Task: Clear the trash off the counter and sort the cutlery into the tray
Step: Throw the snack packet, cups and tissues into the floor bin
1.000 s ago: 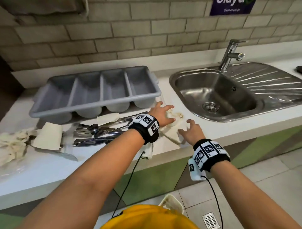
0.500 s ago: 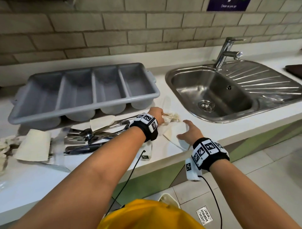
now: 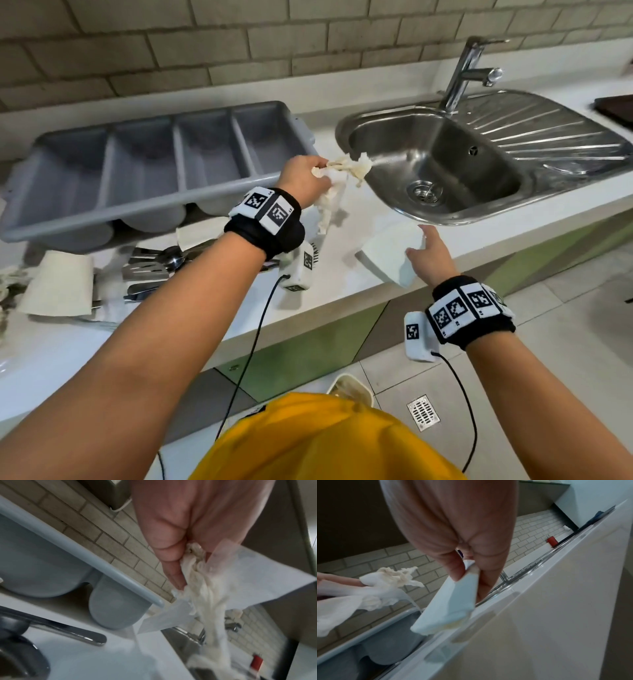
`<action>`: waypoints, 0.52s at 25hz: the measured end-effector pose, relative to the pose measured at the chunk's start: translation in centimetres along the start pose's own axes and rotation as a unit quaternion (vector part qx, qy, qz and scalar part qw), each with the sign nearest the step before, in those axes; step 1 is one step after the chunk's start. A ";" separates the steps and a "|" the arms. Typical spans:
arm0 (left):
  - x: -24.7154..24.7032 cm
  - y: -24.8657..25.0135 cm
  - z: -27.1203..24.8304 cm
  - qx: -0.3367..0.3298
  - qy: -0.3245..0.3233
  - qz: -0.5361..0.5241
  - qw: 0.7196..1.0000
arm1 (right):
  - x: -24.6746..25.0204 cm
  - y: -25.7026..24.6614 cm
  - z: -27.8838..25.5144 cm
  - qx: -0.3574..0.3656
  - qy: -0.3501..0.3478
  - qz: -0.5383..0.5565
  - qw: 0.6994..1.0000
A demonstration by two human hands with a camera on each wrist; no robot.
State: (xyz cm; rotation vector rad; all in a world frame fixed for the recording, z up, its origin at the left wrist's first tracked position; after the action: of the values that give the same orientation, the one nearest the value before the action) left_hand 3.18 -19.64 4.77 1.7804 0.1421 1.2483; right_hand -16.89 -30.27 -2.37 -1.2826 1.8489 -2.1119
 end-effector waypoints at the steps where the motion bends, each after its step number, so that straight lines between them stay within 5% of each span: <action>1: 0.6 0.4 -0.8 -0.010 0.011 -0.031 0.999 | 0.3 0.2 -0.5 0.009 0.006 0.021 1.000; 6: 0.6 1.6 -9.0 -0.016 -0.040 -0.216 0.975 | 2.6 2.6 -4.7 0.051 0.087 0.130 0.986; 13: -5.6 -2.3 -20.6 0.083 -0.190 -0.220 0.953 | 2.9 10.4 -11.8 0.112 0.176 0.217 0.953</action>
State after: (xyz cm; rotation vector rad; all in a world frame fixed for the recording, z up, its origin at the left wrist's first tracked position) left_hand -14.87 -8.82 0.45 1.9611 0.4067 0.5775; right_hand -30.70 -25.32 -8.86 -0.4167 1.7256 -2.3035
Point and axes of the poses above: each hand's wrist, its own z-axis towards the middle knuckle, its own x-axis out of the back of the hand, y = z × x, the point moved 1 cm from there along z, towards the middle knuckle, and after that the axes turned 9 degrees about x, right-handed, at the moved point
